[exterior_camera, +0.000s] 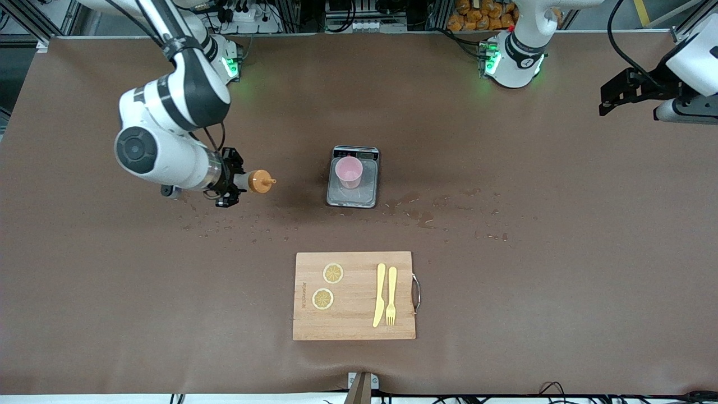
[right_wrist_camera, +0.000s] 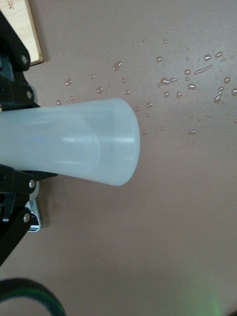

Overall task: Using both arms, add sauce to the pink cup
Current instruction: 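Move the inverted bottle with the right gripper over the pink cup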

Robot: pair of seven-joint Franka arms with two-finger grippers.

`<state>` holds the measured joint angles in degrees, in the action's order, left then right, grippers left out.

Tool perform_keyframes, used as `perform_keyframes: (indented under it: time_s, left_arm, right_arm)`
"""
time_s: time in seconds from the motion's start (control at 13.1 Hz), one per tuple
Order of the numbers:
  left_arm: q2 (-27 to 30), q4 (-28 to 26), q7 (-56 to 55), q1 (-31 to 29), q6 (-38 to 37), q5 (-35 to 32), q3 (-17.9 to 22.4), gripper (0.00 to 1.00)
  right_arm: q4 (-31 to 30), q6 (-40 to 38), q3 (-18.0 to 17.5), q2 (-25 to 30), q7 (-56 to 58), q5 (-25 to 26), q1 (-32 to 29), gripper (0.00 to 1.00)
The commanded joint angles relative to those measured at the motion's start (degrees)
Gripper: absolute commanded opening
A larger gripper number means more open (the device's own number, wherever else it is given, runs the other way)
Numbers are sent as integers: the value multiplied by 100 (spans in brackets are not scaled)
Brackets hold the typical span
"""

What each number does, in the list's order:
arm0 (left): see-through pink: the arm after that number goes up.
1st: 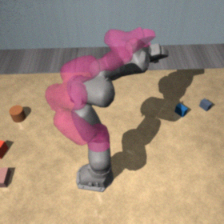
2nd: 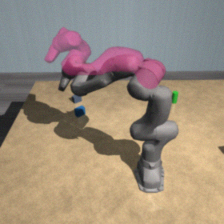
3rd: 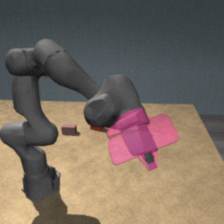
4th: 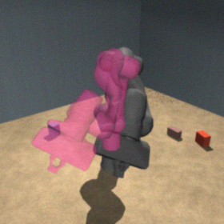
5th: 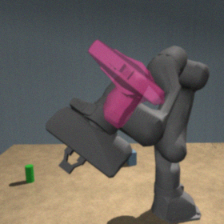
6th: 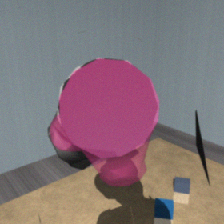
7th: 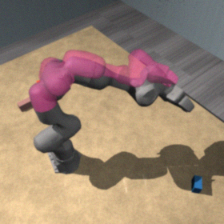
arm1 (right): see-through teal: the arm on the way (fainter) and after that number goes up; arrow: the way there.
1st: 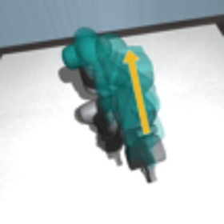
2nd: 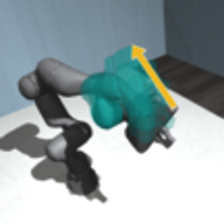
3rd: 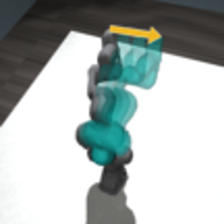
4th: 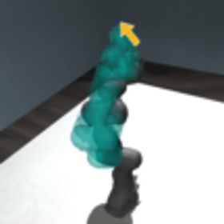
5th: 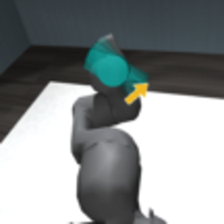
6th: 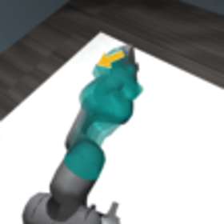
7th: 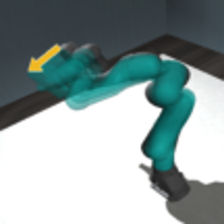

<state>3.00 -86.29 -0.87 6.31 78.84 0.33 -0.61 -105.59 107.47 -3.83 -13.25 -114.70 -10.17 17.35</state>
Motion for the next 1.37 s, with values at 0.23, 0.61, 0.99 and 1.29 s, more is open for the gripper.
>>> perform_keyframes:
  time_s: [0.23, 0.61, 0.99, 1.29]
  left_arm:
    - [78, 33, -221, 10, -114, 125, -185, 100]
    - [51, 33, -221, 10, -105, 152, -255, 100]
    - [51, 24, -230, 28, -97, 204, -255, 100]
    - [60, 15, -230, -25, -105, 196, -246, 100]
  right_arm:
    - [29, -16, 40, -11, -1263, 857, 786, 35]
    - [187, -244, 49, -318, -2143, 1412, 1410, 35]
    - [547, -848, 49, -757, -2889, 1982, 1928, 35]
    - [1196, -1631, 49, -1267, -3224, 2255, 2175, 35]
